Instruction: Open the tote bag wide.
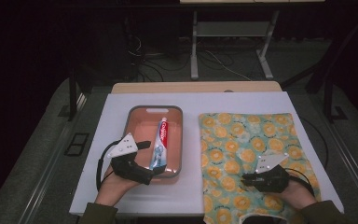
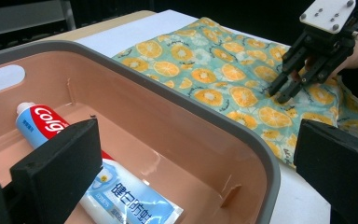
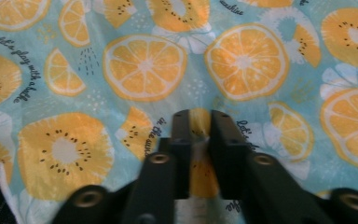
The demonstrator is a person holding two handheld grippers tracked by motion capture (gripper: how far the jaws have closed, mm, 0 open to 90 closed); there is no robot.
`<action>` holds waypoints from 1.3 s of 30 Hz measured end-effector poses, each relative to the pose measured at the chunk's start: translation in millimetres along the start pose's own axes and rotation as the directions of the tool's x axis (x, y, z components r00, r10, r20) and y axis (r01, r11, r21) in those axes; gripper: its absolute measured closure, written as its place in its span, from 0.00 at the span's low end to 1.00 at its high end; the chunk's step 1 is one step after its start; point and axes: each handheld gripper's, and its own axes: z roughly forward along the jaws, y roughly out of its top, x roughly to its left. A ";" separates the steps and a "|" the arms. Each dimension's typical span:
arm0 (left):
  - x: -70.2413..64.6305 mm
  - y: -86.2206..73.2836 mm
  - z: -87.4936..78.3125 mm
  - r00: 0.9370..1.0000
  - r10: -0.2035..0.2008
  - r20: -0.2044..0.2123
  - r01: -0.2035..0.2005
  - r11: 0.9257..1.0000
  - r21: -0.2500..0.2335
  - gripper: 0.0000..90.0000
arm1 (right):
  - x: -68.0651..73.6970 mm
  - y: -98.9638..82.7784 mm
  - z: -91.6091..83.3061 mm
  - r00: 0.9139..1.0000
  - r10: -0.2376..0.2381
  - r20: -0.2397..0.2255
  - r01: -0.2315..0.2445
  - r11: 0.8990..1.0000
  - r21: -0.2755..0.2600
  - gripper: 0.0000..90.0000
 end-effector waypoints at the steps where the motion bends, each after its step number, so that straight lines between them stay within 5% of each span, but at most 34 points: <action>1: 0.0 0.1 0.1 1.000 0.002 0.000 -0.002 1.000 0.003 0.00 | -0.1 0.2 0.3 1.000 -0.001 -0.002 0.001 1.000 0.000 0.95; 14: 0.0 0.4 0.9 1.000 -0.001 -0.005 0.001 1.000 0.005 0.00 | -7.4 10.6 4.7 0.999 0.033 0.012 -0.033 0.999 0.002 1.00; 25: 0.2 0.5 1.1 1.000 -0.004 -0.004 0.004 1.000 0.005 0.00 | -45.2 34.3 16.9 0.988 0.131 0.087 -0.126 0.990 -0.058 1.00; 30: 0.2 0.5 1.0 1.000 -0.004 -0.004 0.004 1.000 0.006 0.00 | -65.7 44.3 26.5 0.975 0.180 0.128 -0.174 0.983 -0.056 1.00; 34: 0.1 0.5 0.9 1.000 -0.002 -0.004 0.002 1.000 0.008 0.00 | -70.2 42.7 28.9 0.975 0.191 0.113 -0.187 0.981 -0.046 1.00; 38: 0.1 0.4 0.9 1.000 -0.002 -0.002 0.002 1.000 0.006 0.00 | -68.0 42.4 13.2 0.976 0.202 0.086 -0.193 0.976 -0.104 0.78; 39: 0.1 0.3 0.8 1.000 -0.002 -0.002 0.002 1.000 0.006 0.00 | -63.9 42.0 2.3 0.975 0.207 0.083 -0.195 0.972 -0.134 0.66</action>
